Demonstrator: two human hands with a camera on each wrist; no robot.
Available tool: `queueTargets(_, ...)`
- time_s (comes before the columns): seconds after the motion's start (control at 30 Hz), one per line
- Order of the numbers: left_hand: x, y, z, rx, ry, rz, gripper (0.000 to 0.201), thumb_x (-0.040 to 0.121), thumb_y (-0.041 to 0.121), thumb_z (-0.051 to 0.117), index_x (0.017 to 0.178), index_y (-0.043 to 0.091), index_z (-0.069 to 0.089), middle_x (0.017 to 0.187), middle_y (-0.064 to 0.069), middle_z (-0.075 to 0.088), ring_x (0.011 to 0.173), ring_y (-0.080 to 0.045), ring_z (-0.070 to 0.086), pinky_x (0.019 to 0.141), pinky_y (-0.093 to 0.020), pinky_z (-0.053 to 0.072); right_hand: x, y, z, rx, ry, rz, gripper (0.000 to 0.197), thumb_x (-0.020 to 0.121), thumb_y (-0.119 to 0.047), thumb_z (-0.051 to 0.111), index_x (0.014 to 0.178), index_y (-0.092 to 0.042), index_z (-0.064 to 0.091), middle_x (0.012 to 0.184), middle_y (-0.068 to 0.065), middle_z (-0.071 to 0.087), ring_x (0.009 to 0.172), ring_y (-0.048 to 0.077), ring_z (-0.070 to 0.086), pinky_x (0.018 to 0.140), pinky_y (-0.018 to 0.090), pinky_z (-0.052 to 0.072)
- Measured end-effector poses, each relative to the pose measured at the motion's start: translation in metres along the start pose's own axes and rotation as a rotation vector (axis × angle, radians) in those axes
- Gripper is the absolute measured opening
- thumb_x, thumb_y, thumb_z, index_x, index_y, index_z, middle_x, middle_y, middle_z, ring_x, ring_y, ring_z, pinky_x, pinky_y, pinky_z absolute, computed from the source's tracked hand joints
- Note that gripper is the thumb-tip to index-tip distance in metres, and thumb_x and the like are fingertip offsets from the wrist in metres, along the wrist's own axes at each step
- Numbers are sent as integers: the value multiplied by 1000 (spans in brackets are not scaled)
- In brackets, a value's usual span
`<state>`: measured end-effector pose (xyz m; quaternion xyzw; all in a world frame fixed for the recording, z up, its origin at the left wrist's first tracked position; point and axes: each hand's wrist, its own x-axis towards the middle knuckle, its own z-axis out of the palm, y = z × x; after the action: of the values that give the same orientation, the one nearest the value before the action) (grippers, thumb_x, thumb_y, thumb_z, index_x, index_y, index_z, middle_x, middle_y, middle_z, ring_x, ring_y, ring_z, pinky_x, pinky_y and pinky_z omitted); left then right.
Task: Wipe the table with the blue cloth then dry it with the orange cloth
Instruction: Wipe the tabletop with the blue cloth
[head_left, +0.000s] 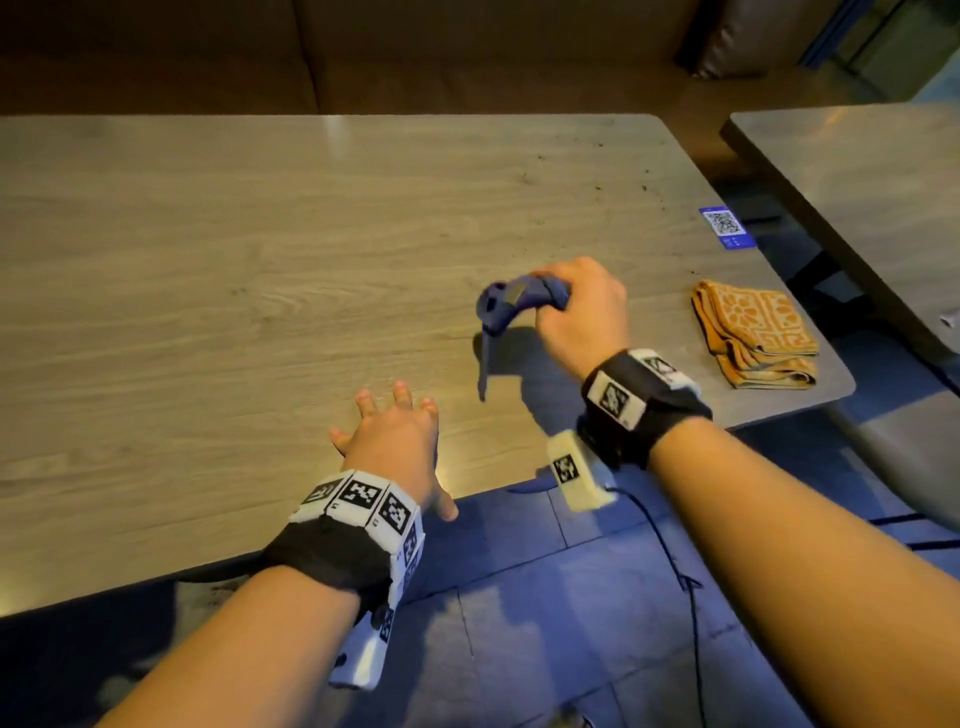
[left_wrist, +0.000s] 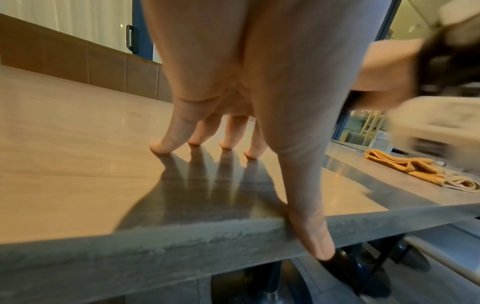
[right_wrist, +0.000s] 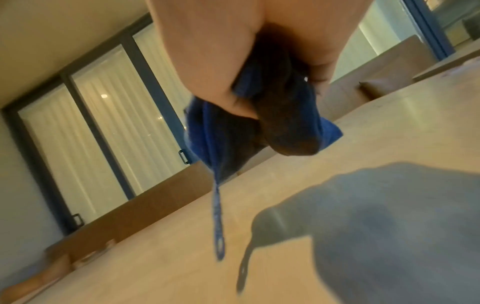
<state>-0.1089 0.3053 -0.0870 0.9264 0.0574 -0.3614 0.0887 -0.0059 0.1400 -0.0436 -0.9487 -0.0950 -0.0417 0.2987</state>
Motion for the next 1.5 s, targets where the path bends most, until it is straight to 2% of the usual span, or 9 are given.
queueTargets(0.2, 2, -1, 2, 35, -18, -3, 128, 63, 51, 90, 159, 22, 11, 167, -7, -6, 150, -46, -3, 113, -70, 23, 72, -13, 80, -457, -555, -63, 43, 87, -6, 59, 127, -23, 60, 130, 7, 55, 114, 34, 51, 92, 39, 48)
queueTargets(0.33, -1, 0, 0, 41, -18, 2, 125, 60, 53, 91, 158, 23, 18, 167, -3, -3, 150, -44, -1, 111, -70, 26, -13, 6, 59, -365, -481, -300, 48, 82, -6, 60, 126, -27, 61, 124, 2, 52, 108, 31, 46, 89, 36, 42)
queueTargets(0.53, -6, 0, -2, 36, -6, -2, 127, 61, 57, 88, 159, 25, 13, 167, -3, -1, 150, -43, 1, 114, -66, 27, -110, 61, 12, -137, -445, -320, 46, 62, 8, 70, 101, -16, 74, 103, 4, 62, 87, 31, 54, 70, 34, 49)
queueTargets(0.67, -13, 2, 0, 10, 23, -37, 127, 64, 58, 86, 160, 29, 9, 168, 1, -5, 152, -38, -3, 118, -60, 24, -139, 78, -22, -100, -499, -316, 39, 67, 5, 60, 95, -19, 74, 98, -3, 62, 86, 25, 51, 66, 27, 38)
queueTargets(0.83, -16, 5, -1, 20, 27, -58, 126, 64, 58, 86, 160, 30, 9, 168, 1, -4, 153, -36, -2, 119, -59, 24, -110, 97, -37, -41, -341, -286, 39, 68, 3, 66, 102, -16, 72, 104, 0, 61, 95, 25, 50, 72, 31, 46)
queueTargets(1.0, -12, 4, -7, 46, -27, -54, 125, 68, 61, 81, 160, 29, 2, 167, 0, -8, 153, -37, -3, 119, -56, 25, -103, 95, -41, -171, -673, -194, 26, 68, -4, 49, 61, -29, 54, 86, -4, 52, 82, 25, 46, 60, 41, 45)
queueTargets(1.07, -15, 9, -9, 84, -47, -36, 120, 68, 75, 71, 159, 27, 10, 167, -3, 2, 152, -39, 7, 117, -52, 31, -87, 88, -45, -48, -767, -73, 25, 66, -4, 44, 64, -22, 60, 83, -2, 59, 81, 24, 53, 63, 42, 49)
queueTargets(1.2, -6, 19, -45, 79, 20, 30, 107, 58, 97, 51, 140, 29, 47, 139, -1, 46, 122, -28, 54, 98, -41, 49, -3, 61, -48, 131, -576, 7, 36, 67, -4, 45, 83, -20, 73, 85, 1, 72, 86, 19, 64, 69, 30, 51)
queueTargets(1.5, 124, 38, -165, -81, 140, 8, 124, 67, 63, 82, 160, 22, 10, 167, -5, -2, 151, -31, 20, 115, -48, 36, 201, 56, -56, 19, -392, -52, 40, 75, 6, 47, 91, -18, 75, 92, 8, 73, 96, 25, 63, 81, 35, 52)
